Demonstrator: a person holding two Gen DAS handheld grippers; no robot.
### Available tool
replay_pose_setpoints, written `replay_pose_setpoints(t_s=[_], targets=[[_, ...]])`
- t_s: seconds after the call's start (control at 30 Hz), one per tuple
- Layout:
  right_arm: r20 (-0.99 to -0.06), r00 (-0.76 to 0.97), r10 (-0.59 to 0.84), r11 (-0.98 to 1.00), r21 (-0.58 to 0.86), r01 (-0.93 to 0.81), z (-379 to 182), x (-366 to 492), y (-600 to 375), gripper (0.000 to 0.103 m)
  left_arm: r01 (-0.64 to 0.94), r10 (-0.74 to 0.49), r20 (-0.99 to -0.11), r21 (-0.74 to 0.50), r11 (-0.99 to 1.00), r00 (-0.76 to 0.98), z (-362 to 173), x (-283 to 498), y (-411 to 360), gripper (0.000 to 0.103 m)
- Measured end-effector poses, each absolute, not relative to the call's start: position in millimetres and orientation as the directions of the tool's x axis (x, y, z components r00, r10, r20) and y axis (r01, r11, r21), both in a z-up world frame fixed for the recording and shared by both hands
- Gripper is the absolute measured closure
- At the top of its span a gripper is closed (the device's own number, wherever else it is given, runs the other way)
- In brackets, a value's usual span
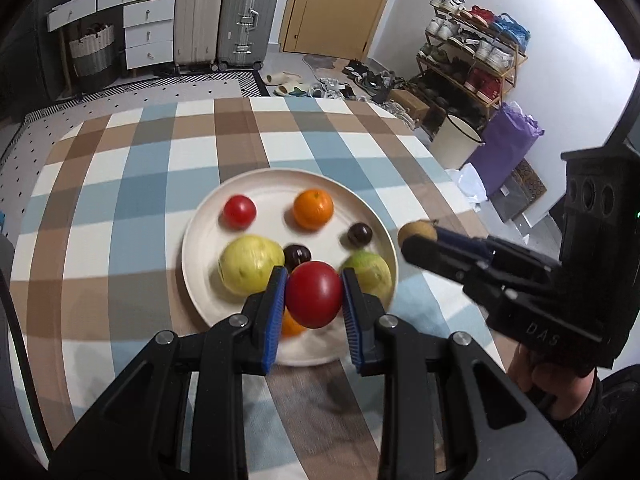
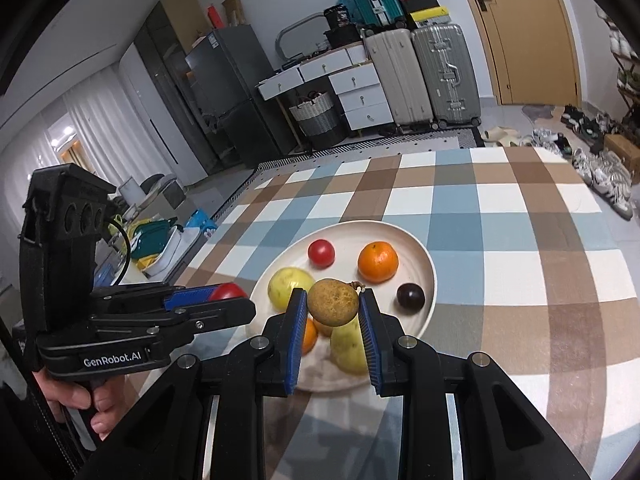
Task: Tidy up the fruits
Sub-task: 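Carry the pear and tomato onto the plate and open both grippers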
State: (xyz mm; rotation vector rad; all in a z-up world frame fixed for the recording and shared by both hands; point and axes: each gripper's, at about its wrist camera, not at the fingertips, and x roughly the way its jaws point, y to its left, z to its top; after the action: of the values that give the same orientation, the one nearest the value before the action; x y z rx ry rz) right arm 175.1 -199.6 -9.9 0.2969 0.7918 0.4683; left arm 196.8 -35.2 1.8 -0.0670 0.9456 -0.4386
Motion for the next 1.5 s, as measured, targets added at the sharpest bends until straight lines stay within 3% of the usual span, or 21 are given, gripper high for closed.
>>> replay_pose_setpoints(t_s=[0.8,0.9,0.97,1.13,1.33,1.5], targets=[[-0.671,0.577,0.465,0.883,0.401,-0.245,-44,224,-183,0.076,0.348,-0.396,-0.780,-0.244,0.905,0.484,-46,263,-53,0.079],[-0.674,0.575,0.464,0.882,0.410,-0.230,-47,224,-188,0.069,0.344,-0.413,-0.776,-0.267,0.900,0.477,-47,265,-52,0.079],[-0.663,0.583,0.470,0.877,0.424,-0.224,-45,221,-193,0.052,0.343,-0.423,-0.777,-0.281,0.896,0.467,-47,266,-52,0.077],[-0.632,0.627,0.456,0.878,0.434,-0.200,-33,206,-210,0.050,0.346,-0.403,-0.773,-0.252,0.904,0.490,-38,254,-53,0.056],[-0.603,0.670,0.433,0.882,0.436,-0.179,-15,181,-226,0.039,0.330,-0.384,-0.766,-0.237,0.914,0.515,-24,232,-47,0.054],[-0.583,0.691,0.427,0.886,0.423,-0.190,-2,163,-229,0.039,0.316,-0.361,-0.753,-0.212,0.925,0.551,-12,208,-43,0.051]])
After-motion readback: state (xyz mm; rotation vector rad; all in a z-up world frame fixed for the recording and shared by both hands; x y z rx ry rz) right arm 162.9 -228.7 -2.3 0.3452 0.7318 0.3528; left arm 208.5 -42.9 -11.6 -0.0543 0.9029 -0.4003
